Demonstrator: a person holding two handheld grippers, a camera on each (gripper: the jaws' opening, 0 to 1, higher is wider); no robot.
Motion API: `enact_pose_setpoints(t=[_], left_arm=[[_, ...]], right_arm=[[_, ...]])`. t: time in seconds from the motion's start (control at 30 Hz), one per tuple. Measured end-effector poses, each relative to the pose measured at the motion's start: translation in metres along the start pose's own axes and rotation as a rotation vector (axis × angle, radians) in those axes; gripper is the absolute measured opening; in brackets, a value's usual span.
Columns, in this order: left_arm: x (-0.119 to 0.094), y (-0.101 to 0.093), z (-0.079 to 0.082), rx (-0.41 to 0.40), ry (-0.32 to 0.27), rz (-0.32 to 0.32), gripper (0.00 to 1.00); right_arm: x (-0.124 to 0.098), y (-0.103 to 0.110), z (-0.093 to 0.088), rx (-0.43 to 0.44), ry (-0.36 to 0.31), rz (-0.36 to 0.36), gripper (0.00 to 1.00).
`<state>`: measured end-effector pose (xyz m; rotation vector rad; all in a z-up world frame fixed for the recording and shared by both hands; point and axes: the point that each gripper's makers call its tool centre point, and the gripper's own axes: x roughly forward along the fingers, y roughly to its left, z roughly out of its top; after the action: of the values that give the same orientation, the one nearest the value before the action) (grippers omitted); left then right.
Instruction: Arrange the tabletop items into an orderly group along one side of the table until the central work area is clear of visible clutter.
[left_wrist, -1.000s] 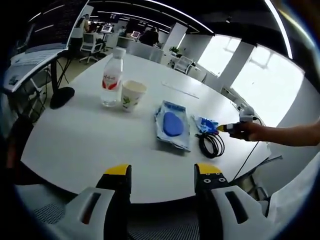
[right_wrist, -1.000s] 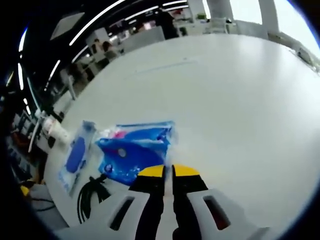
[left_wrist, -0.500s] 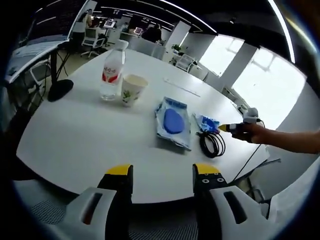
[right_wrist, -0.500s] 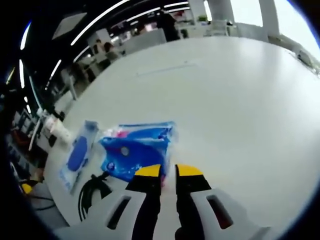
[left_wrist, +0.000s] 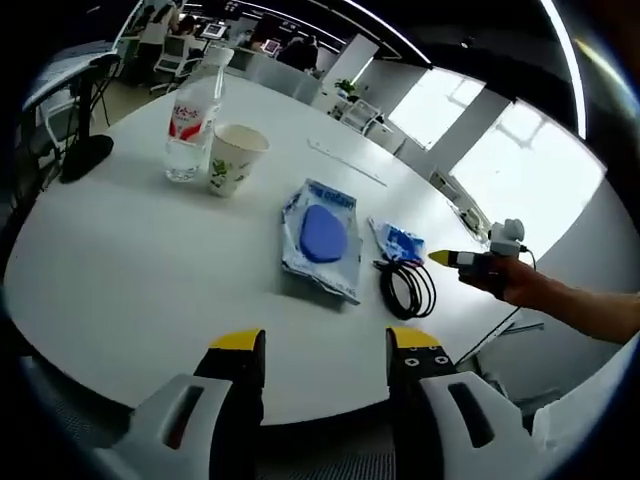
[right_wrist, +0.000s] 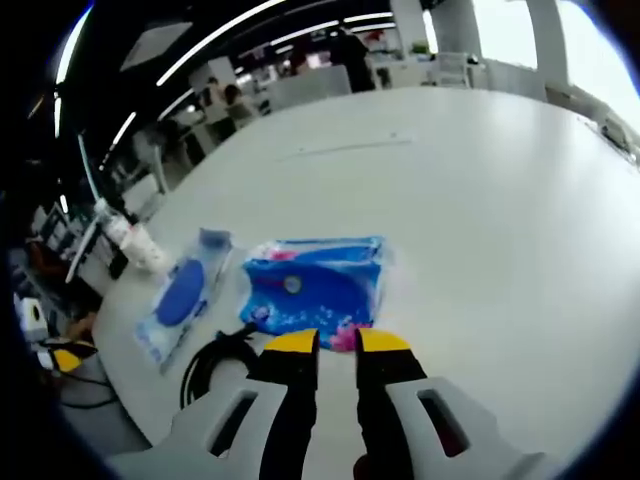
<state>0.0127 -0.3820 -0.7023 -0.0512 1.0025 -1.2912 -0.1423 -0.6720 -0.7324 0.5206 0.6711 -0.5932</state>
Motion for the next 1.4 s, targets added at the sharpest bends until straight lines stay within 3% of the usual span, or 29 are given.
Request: enact_pose_setpoints(t=[0.17,0.27,0.33,0.43,0.6,0.73,1.07,1.2,1.3,1.4], left_arm=[[0.020,-0.018,-0.004,0.038,0.049,-0.045,0.48],[0.029,-0.019,-0.006,0.018,0.074,-0.052,0.47],[0.034,-0.010,-0.012,-0.016,0.124,-0.006,0.46],[0.039,-0.006,-0.006,-0.057,0.116,0.000,0.46],[0.047,-0.003,0.010,-0.149,0.086,0.001,0.45],[0.058,-0.003,0.010,-0.175,0.093,0.018,0.45],[0.081,-0.005,0.003,-0.246,0.111,0.064,0.41],[0.087,-0.005,0.006,-0.280,0.105,0.076,0.40],[0.093,-0.012,0.008,-0.333,0.105,0.043,0.37],[0.097,-0.012,0.009,-0.329,0.103,0.055,0.37]], right_arm=[[-0.002,0.022,-0.001,-0.015,0.002,0.031,0.12],[0.005,0.040,-0.002,-0.087,0.029,0.078,0.13],[0.009,0.051,0.000,-0.118,0.034,0.096,0.13],[0.014,0.067,0.006,-0.144,0.034,0.125,0.13],[0.025,0.103,0.014,-0.267,0.054,0.199,0.13],[0.039,0.122,0.024,-0.336,0.069,0.230,0.14],[0.081,0.149,0.051,-0.543,0.108,0.274,0.20],[0.100,0.149,0.058,-0.563,0.128,0.279,0.23],[0.112,0.148,0.060,-0.564,0.158,0.281,0.24],[0.121,0.147,0.060,-0.563,0.184,0.275,0.26]])
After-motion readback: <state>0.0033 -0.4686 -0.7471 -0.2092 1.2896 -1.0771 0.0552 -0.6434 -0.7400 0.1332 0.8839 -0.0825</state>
